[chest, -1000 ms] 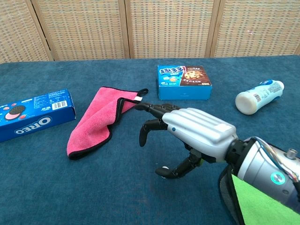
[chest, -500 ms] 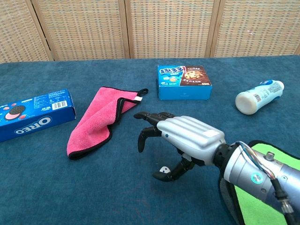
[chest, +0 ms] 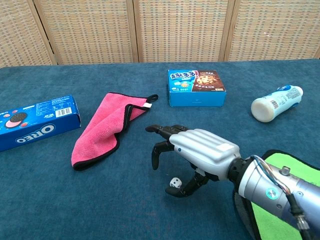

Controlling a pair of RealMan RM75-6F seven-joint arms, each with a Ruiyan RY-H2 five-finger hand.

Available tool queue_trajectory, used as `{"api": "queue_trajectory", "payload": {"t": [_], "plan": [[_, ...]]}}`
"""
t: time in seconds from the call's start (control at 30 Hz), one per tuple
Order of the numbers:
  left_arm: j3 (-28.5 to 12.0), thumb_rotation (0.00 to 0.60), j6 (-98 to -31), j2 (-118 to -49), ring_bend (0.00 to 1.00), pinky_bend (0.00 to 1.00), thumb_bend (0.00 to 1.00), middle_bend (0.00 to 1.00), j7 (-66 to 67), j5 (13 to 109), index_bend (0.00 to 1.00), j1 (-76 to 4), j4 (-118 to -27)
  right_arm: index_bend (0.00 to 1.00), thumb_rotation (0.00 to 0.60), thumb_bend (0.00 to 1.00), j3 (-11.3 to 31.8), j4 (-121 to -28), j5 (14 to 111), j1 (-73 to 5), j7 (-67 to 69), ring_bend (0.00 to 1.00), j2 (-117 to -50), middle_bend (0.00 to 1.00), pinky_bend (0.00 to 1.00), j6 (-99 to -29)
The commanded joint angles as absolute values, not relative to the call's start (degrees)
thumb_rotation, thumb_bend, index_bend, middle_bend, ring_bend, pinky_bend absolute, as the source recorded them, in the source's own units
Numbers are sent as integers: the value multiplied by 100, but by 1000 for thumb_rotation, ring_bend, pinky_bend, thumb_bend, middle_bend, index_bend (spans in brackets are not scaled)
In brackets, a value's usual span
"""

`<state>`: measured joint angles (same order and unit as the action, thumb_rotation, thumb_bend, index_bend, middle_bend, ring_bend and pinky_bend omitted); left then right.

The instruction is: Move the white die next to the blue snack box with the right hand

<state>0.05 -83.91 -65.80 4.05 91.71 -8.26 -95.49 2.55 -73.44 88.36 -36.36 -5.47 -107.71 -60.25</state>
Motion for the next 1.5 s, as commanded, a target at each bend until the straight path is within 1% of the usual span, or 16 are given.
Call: {"api": "queue_trajectory", "payload": {"t": [0.03, 0.57, 1.03, 1.5], "plan": [[4, 600, -8393, -6581, 0, 0, 202, 0, 404, 9171, 0, -826, -9550, 406, 600, 337, 251, -7329, 8823, -3631, -521, 0, -10779, 0, 0, -6020], [16, 600, -8384, -6575, 0, 0, 202, 0, 396, 9181, 0, -829, -9557, 421, 600, 337, 238, -7202, 8723, -3637, -542, 0, -10810, 0, 0, -5893], [23, 600, -8391, -6577, 0, 0, 202, 0, 413, 9194, 0, -827, -9563, 422, 600, 337, 201, -7242, 8677, -3608, -606, 0, -10696, 0, 0, -5856], [23, 600, -8403, -6561, 0, 0, 202, 0, 382, 9198, 0, -823, -9574, 448, 600, 337, 195, -7223, 8658, -3606, -598, 0, -10721, 0, 0, -5822]]}}
